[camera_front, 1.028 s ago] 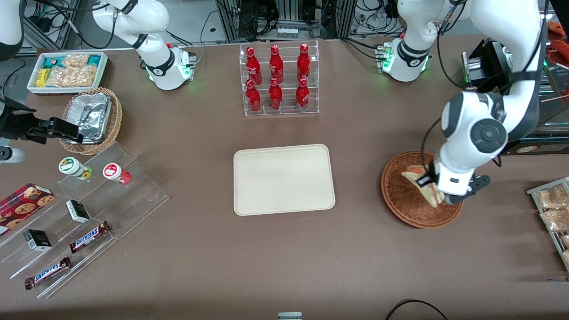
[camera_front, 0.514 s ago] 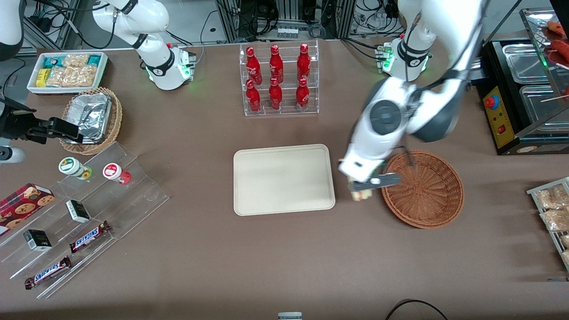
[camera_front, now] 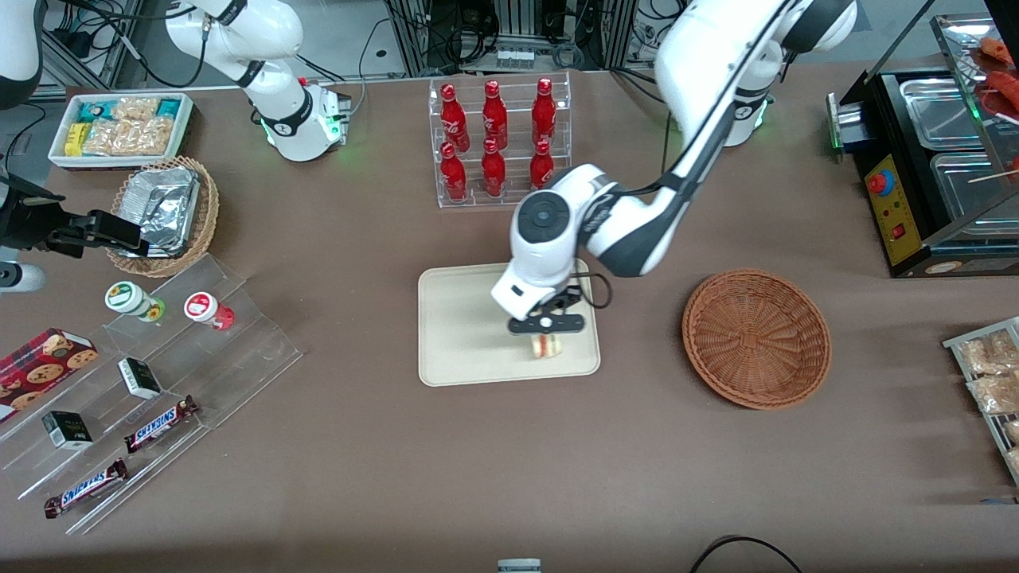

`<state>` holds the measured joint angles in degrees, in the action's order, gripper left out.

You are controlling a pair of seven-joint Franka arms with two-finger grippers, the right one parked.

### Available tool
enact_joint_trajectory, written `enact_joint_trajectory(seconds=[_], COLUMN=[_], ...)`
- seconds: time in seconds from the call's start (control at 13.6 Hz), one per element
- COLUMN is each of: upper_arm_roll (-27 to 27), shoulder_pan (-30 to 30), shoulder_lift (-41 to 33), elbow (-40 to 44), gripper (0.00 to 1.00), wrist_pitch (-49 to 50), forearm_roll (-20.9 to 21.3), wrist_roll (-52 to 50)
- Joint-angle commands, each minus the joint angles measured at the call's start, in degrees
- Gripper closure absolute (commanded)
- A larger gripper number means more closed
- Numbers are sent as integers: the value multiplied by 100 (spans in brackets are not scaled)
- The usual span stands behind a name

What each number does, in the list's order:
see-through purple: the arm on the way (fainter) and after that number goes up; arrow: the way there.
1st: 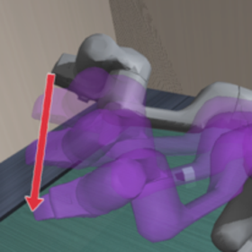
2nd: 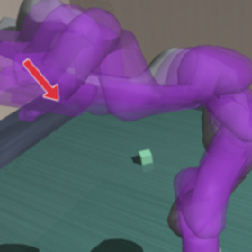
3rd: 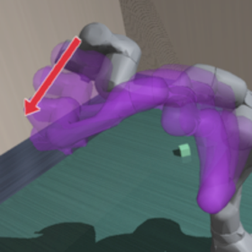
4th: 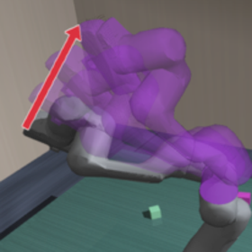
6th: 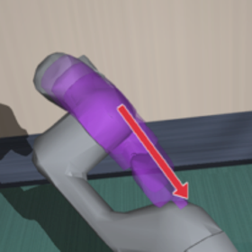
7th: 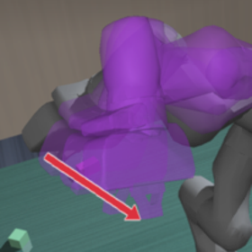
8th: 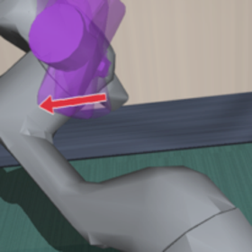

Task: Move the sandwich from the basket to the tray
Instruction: 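Lift the sandwich and carry it with the left gripper over the tray, then lower the sandwich onto the tray and open the left gripper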

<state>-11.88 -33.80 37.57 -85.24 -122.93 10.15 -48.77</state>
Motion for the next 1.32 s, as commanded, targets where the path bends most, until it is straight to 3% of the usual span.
enact_joint_trajectory(seconds=[0.0,0.66,0.73,0.88,0.95,1.25], upper_arm_roll=[55,55,55,55,55,72], shoulder_pan=[-188,-540,-566,-601,-601,-549], shoulder_lift=[294,998,1041,1068,1051,744], elbow=[254,676,667,658,667,685], gripper=[96,95,83,7,0,0], wrist_pitch=[-204,-319,-319,-319,-310,-109], forearm_roll=[285,443,470,479,479,487], wrist_roll=[-186,-142,-168,-160,-142,-186])
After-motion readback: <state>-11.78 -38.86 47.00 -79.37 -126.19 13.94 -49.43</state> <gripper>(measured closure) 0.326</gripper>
